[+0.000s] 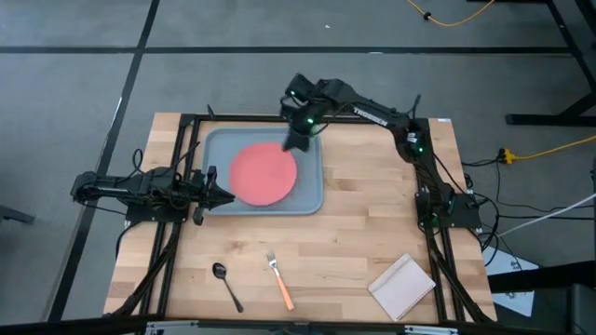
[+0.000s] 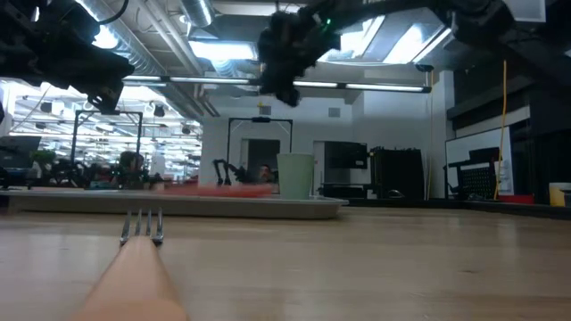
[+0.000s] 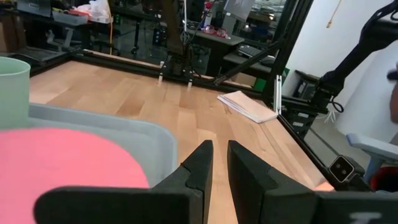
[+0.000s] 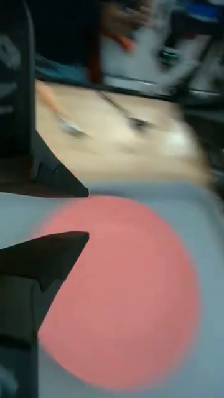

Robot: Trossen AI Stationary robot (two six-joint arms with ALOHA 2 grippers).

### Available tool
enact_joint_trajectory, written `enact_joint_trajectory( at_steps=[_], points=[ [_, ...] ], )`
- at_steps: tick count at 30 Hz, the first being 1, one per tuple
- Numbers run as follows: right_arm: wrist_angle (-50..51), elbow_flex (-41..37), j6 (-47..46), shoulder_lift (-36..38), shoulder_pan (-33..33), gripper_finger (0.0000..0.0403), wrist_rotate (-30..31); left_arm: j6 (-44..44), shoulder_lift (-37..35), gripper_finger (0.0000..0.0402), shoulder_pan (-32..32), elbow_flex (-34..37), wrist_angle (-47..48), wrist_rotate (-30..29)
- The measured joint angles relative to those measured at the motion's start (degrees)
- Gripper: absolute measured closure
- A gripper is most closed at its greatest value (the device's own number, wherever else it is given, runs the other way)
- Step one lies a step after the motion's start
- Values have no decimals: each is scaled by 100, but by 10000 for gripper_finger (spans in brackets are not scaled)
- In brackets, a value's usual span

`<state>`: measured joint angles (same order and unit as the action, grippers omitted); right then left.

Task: Pick and place plate/cup/fork/spoon on tray
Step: Prepare the black spoon

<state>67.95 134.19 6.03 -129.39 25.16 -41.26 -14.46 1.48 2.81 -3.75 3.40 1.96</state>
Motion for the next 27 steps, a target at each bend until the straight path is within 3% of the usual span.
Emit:
enact_joint_trajectory(
  at_steps=[3,5,8,11,16,22,27],
  points=[
    [1653,0,422,211,-243,301,196,0,0,360,0,0,0,2],
    [2321,-48,433,294,-497,301,744,-2,0,360,0,0,2,0],
    [2138,-411,-176,441,-940,301,1517,-7,0,360,0,0,2,1],
    [2182,-746,-305,576,-1428,301,1839,-7,1,360,0,0,28,10],
    [2065,-1968,-322,813,-2277,301,1859,-20,0,360,0,-4,57,8],
    [635,-3606,-1444,1183,-3047,301,1870,-5,2,360,0,-4,29,-109],
    [-521,-4307,-2257,1303,-3285,301,1878,-45,1,360,0,-4,-9,-290]
  ],
)
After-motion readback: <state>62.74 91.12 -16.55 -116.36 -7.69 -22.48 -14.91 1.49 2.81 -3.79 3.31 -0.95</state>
